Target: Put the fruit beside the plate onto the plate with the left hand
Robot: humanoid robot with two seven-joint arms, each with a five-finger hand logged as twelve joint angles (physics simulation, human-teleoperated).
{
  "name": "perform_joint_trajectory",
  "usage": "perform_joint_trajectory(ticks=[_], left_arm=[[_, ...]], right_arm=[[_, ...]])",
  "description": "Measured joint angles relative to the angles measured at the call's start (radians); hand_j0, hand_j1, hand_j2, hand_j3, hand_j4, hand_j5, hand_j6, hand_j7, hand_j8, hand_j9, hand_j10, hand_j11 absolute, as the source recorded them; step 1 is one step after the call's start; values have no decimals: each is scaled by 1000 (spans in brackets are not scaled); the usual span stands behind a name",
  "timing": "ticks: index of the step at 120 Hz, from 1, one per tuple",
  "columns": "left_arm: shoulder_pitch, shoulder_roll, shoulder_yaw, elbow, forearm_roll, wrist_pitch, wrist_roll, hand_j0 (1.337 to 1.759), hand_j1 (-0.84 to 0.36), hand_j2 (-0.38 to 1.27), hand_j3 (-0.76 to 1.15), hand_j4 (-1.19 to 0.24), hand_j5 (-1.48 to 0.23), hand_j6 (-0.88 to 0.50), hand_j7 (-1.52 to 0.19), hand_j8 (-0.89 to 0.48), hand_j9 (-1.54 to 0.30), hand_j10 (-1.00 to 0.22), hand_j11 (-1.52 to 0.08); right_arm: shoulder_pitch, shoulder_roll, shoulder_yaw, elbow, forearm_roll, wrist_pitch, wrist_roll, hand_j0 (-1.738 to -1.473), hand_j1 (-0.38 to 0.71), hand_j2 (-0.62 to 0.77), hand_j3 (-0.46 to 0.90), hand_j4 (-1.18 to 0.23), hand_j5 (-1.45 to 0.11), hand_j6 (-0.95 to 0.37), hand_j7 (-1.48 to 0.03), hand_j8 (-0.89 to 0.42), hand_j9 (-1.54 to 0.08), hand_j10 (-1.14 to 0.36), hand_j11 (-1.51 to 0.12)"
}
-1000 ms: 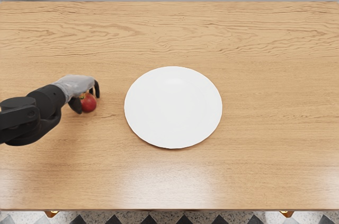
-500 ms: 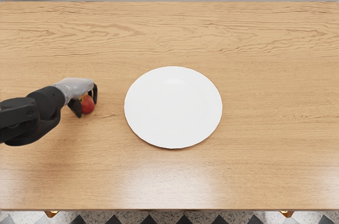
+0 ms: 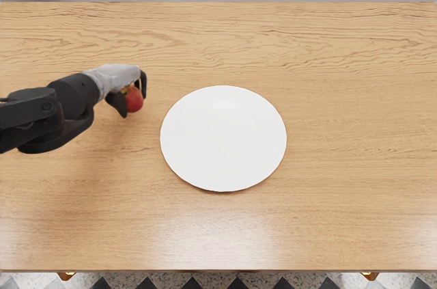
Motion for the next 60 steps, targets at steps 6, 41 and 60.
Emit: perform_joint_trajectory(ticks=[6,41,60], left_arm=[[-15,-50,1,0,-3,-4,0,1645,-392,433,0,-477,-1153,-234,-1114,-340,-1121,-800,-1124],[-93,-194,4,1,-34,-21,0,1646,-353,384,0,-503,-1158,-270,-1118,-377,-1118,-806,-1122],[-90,-258,7,29,-48,-24,-1,1645,-348,388,0,-503,-1157,-272,-1140,-377,-1128,-802,-1135]], right_arm=[[0,0,0,0,0,0,0,-1658,-331,-3,0,-15,-20,-15,-20,-15,-20,-15,-20],[0,0,0,0,0,0,0,-1658,-331,-3,0,-15,-20,-15,-20,-15,-20,-15,-20],[0,0,0,0,0,0,0,-1658,-331,-3,0,-15,-20,-15,-20,-15,-20,-15,-20]])
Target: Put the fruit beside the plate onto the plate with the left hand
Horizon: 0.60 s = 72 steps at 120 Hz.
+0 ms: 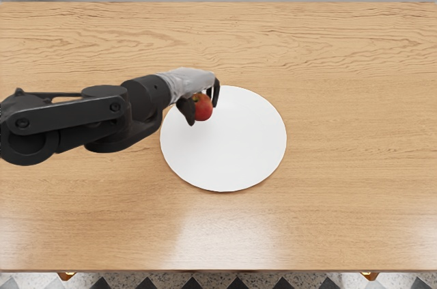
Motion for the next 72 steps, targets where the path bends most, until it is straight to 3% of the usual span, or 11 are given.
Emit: perform_joint_trajectory(ticks=[25,40,44,58,72], left_arm=[[46,-7,14,15,1,2,0,1645,-324,333,0,-532,-1138,-282,-1137,-387,-1125,-800,-1132],[61,-7,18,18,-2,0,0,1646,-336,384,0,-520,-1126,-273,-1112,-382,-1103,-787,-1110],[59,-8,19,18,0,2,0,1647,-306,333,0,-508,-1047,-293,-1034,-388,-1026,-735,-1032],[56,-7,16,18,-15,5,0,1652,-25,190,0,-291,-597,-170,-589,-224,-584,-419,-588],[56,-7,13,18,-43,7,0,1655,139,108,0,-165,-337,-97,-333,-127,-330,-238,-332]], right_arm=[[0,0,0,0,0,0,0,-1658,-331,-3,0,-15,-20,-15,-20,-15,-20,-15,-20],[0,0,0,0,0,0,0,-1658,-331,-3,0,-15,-20,-15,-20,-15,-20,-15,-20],[0,0,0,0,0,0,0,-1658,-331,-3,0,-15,-20,-15,-20,-15,-20,-15,-20],[0,0,0,0,0,0,0,-1658,-331,-3,0,-15,-20,-15,-20,-15,-20,-15,-20],[0,0,0,0,0,0,0,-1658,-331,-3,0,-15,-20,-15,-20,-15,-20,-15,-20]])
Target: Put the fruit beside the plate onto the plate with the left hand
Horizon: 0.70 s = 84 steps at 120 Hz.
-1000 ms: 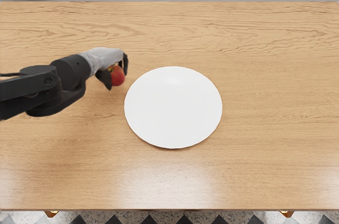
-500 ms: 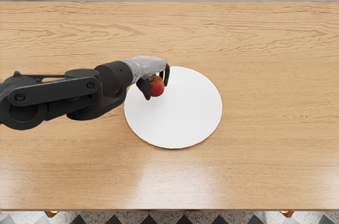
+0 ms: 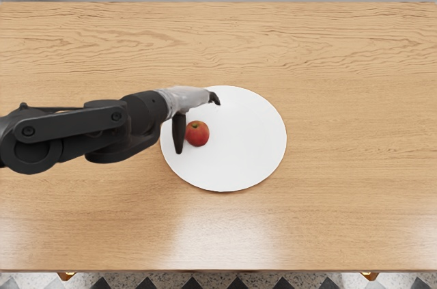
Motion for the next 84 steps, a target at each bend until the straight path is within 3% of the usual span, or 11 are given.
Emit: perform_joint_trajectory(ticks=[18,27,52,57,69,84], left_arm=[[-49,56,-52,-17,-161,1,0,1656,249,53,0,-81,-162,-49,-160,-63,-158,-115,-159],[-80,200,-90,-72,-288,-22,0,1657,280,37,0,-56,-112,-34,-111,-44,-110,-80,-110],[-34,531,-333,-164,-700,-384,0,1658,325,14,0,-22,-41,-15,-40,-18,-40,-31,-40],[12,611,-360,-169,-801,-438,0,1658,329,11,0,-18,-33,-12,-33,-15,-32,-25,-32],[120,711,-395,-171,-983,-506,0,1658,337,7,0,-13,-21,-9,-20,-11,-20,-17,-20],[133,823,-409,-161,-1097,-536,0,1658,343,4,0,-9,-11,-7,-11,-8,-11,-11,-11]], right_arm=[[0,0,0,0,0,0,0,-1658,-331,-3,0,-15,-20,-15,-20,-15,-20,-15,-20],[0,0,0,0,0,0,0,-1658,-331,-3,0,-15,-20,-15,-20,-15,-20,-15,-20],[0,0,0,0,0,0,0,-1658,-331,-3,0,-15,-20,-15,-20,-15,-20,-15,-20],[0,0,0,0,0,0,0,-1658,-331,-3,0,-15,-20,-15,-20,-15,-20,-15,-20],[0,0,0,0,0,0,0,-1658,-331,-3,0,-15,-20,-15,-20,-15,-20,-15,-20],[0,0,0,0,0,0,0,-1658,-331,-3,0,-15,-19,-15,-20,-15,-20,-15,-20]])
